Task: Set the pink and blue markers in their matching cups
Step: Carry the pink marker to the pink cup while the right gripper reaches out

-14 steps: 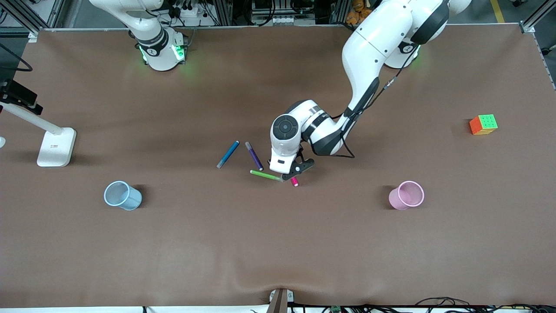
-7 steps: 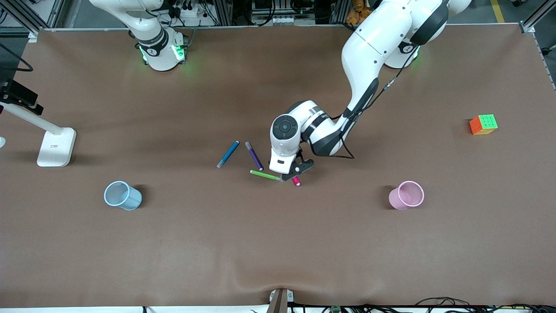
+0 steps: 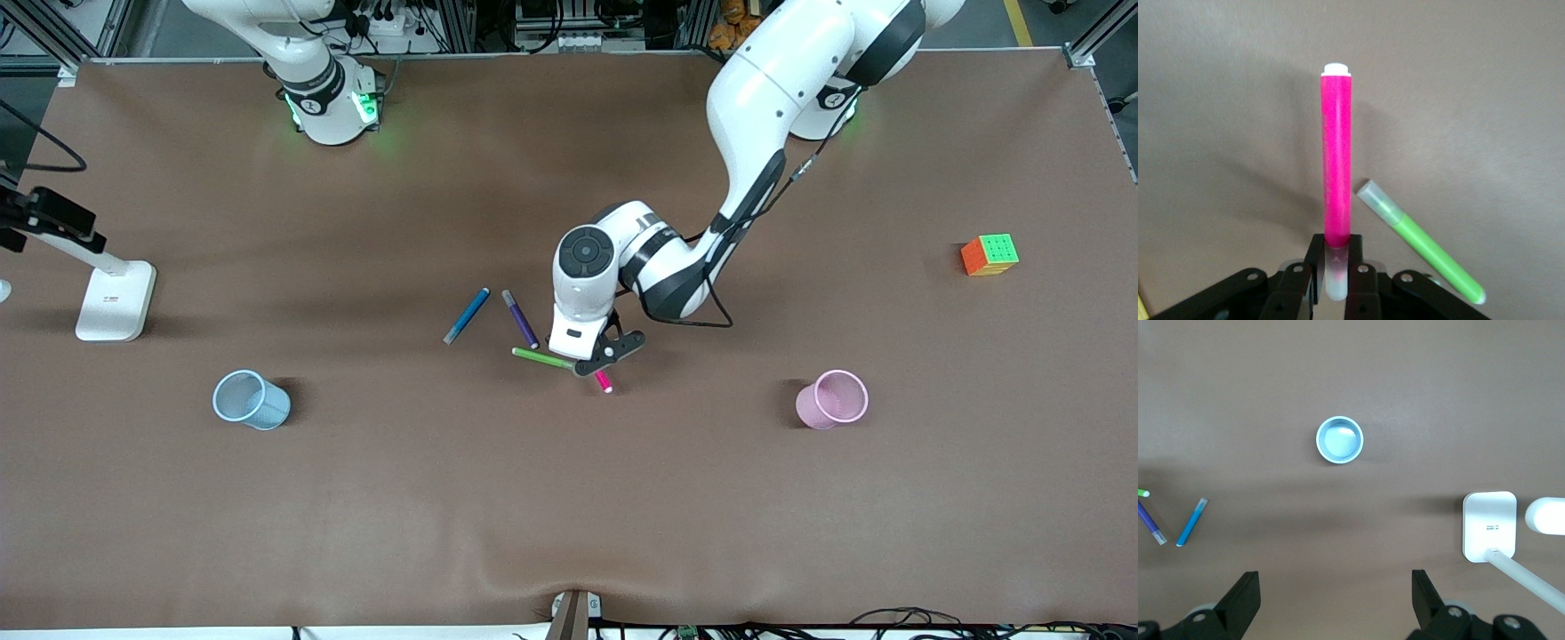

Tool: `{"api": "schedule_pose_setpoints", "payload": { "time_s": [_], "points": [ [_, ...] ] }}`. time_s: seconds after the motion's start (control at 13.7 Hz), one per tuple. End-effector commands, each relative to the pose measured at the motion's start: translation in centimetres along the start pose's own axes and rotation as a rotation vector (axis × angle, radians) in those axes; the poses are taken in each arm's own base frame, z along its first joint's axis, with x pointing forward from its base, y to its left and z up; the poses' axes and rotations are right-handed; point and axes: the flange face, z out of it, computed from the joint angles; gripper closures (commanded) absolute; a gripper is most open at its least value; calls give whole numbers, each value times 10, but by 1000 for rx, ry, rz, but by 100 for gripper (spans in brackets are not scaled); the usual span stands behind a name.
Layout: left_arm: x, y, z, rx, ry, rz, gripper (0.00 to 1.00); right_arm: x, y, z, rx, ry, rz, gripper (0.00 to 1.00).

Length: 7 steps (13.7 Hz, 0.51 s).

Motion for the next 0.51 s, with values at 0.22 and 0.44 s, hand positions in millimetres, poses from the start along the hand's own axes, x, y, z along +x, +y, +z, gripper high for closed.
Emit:
{"api": "schedule_pose_setpoints", "payload": {
  "time_s": [0.22, 0.44],
  "points": [
    [51, -23, -92, 1, 2, -82, 100, 38, 13, 64, -15, -108, 22, 0],
    [86, -46, -144, -24, -85, -125, 100, 43, 30, 84, 14, -133, 66, 0]
  ]
}}
